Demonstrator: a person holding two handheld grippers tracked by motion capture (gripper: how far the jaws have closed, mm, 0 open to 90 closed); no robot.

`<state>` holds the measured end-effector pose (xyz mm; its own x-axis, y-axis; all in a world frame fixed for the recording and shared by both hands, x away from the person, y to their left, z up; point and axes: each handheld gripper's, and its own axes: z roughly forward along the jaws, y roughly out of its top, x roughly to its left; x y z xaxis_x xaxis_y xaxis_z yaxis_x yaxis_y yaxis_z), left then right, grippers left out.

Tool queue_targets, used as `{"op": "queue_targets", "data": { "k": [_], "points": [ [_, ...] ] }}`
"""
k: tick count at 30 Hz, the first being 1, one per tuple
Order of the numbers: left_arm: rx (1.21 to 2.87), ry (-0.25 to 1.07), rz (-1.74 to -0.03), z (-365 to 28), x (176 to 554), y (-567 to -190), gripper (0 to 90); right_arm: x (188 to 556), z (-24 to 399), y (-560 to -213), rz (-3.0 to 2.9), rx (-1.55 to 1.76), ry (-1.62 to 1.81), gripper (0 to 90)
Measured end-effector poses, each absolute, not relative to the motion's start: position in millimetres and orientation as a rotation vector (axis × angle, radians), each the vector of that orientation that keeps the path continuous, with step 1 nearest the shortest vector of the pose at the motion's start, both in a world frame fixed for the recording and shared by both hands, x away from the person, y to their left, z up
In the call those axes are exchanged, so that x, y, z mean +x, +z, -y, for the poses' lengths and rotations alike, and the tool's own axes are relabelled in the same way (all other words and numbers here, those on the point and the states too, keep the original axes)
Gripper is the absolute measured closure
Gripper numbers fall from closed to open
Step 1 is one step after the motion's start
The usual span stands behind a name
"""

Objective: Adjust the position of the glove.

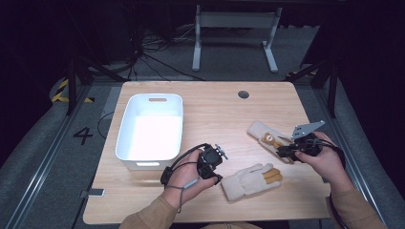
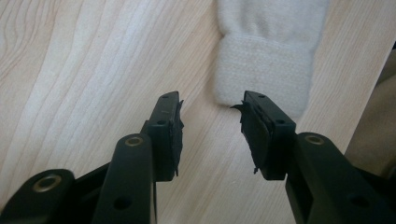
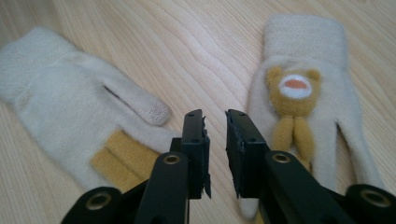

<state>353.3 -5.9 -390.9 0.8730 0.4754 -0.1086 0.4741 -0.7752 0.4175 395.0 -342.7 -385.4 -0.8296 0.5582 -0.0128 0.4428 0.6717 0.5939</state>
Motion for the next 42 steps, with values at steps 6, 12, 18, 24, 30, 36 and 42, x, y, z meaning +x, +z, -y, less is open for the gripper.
{"op": "queue_targets", "data": {
  "k": [6, 12, 18, 24, 30, 36, 42],
  "points": [
    [2.599, -0.025, -0.657, 9.0, 351.0, -384.4, 59.5, 388.5, 345.7, -383.2, -2.688, 0.797, 0.91, 77.0],
    [2.62, -0.047, -0.579, 14.9, 345.1, -381.1, 61.1, 385.4, 344.7, -385.2, -2.743, 0.772, 0.905, 75.2],
    [2.617, -0.059, -0.547, 20.1, 342.1, -382.3, 61.7, 383.2, 344.2, -382.7, -2.739, 0.769, 0.915, 74.8],
    [2.637, -0.099, -0.519, 27.2, 340.7, -389.9, 62.5, 382.4, 341.5, -385.5, -2.784, 0.734, 0.888, 75.9],
    [2.648, -0.129, -0.507, 31.7, 342.6, -399.7, 62.7, 383.5, 337.1, -393.1, -2.856, 0.727, 0.82, 75.6],
    [2.655, -0.135, -0.494, 34.7, 341.3, -401.2, 62.2, 385.7, 334.5, -402.9, -2.895, 0.743, 0.748, 76.4],
    [2.662, -0.138, -0.496, 35.7, 340.9, -402.9, 61.5, 387.1, 331.0, -409.9, -2.921, 0.738, 0.714, 76.4]
  ]
}}
